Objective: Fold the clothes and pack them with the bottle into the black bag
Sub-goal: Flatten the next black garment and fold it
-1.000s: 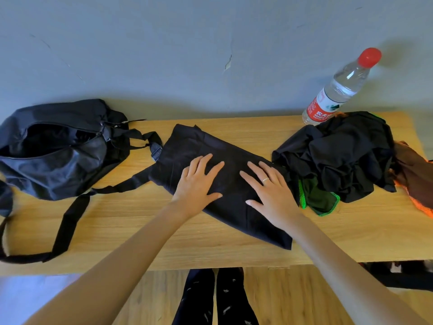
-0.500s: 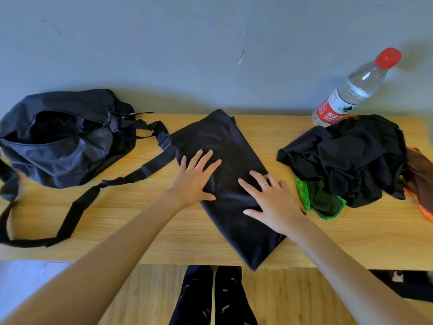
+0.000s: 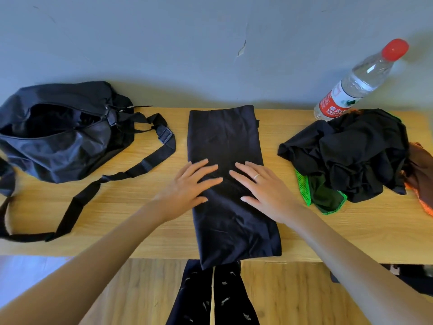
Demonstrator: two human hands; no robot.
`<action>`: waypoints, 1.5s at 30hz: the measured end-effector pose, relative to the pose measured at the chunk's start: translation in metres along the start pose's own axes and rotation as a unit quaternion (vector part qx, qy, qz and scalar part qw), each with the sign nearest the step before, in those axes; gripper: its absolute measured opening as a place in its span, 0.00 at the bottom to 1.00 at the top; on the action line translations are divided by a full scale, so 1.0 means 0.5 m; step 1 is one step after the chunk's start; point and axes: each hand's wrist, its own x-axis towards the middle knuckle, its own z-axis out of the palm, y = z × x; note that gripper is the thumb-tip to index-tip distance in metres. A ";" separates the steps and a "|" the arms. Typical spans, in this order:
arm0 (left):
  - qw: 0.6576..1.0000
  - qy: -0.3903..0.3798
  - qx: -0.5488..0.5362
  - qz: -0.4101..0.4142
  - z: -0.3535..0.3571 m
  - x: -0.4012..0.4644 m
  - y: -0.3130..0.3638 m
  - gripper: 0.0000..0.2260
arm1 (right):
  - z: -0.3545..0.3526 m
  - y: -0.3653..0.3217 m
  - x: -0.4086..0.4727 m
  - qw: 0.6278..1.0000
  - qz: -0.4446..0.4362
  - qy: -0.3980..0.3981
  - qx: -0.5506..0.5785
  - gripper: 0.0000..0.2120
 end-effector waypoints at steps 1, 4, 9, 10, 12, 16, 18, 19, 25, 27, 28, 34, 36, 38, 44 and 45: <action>1.000 -0.012 -0.005 0.016 0.012 -0.013 0.007 0.28 | 0.006 -0.004 -0.009 1.000 -0.009 -0.013 0.004 0.32; 0.998 -0.033 -0.022 0.044 0.042 -0.050 0.027 0.27 | 0.023 -0.020 -0.044 0.999 -0.029 -0.032 0.009 0.31; 0.995 -0.012 -0.051 0.089 0.072 -0.092 0.054 0.31 | 0.047 -0.045 -0.110 0.998 -0.032 -0.053 0.027 0.29; 0.994 -0.015 -0.053 0.096 0.077 -0.099 0.059 0.32 | 0.051 -0.051 -0.125 0.997 -0.032 -0.061 0.028 0.30; 0.992 -0.034 -0.037 0.114 0.089 -0.117 0.070 0.36 | 0.060 -0.063 -0.155 0.996 -0.034 -0.073 0.023 0.32; 0.987 -0.061 0.066 0.132 0.113 -0.146 0.083 0.44 | 0.078 -0.078 -0.201 0.996 -0.031 -0.079 0.002 0.40; 0.985 -0.059 0.092 0.133 0.117 -0.154 0.090 0.45 | 0.086 -0.084 -0.210 0.997 -0.025 -0.071 -0.019 0.45; 0.985 -0.056 0.098 0.131 0.120 -0.157 0.095 0.45 | 0.091 -0.089 -0.214 0.997 -0.020 -0.064 -0.025 0.47; 0.991 -0.031 0.091 0.092 0.126 -0.162 0.125 0.39 | 0.112 -0.103 -0.233 0.999 -0.020 -0.016 -0.025 0.47; 0.993 -0.027 0.068 0.088 0.124 -0.165 0.132 0.35 | 0.116 -0.103 -0.240 0.999 -0.024 -0.009 -0.021 0.44; 0.995 -0.016 0.042 0.085 0.124 -0.168 0.134 0.33 | 0.118 -0.102 -0.245 1.000 -0.025 0.001 -0.010 0.42; 0.984 0.039 -0.165 0.048 0.105 -0.176 0.147 0.18 | 0.103 -0.095 -0.254 0.995 0.000 0.083 0.062 0.26; 0.969 0.041 -0.244 -0.018 0.089 -0.180 0.153 0.20 | 0.091 -0.092 -0.250 0.986 0.032 0.095 0.131 0.19; 0.955 0.045 -0.282 -0.078 0.074 -0.182 0.158 0.26 | 0.072 -0.092 -0.244 0.966 0.087 0.085 0.227 0.15; 0.891 0.099 -0.415 -0.156 0.015 -0.151 0.159 0.11 | -0.026 -0.082 -0.198 0.853 0.224 0.086 0.463 0.11; 0.875 0.103 -0.440 -0.176 0.004 -0.142 0.156 0.12 | -0.040 -0.074 -0.187 0.848 0.217 0.096 0.475 0.09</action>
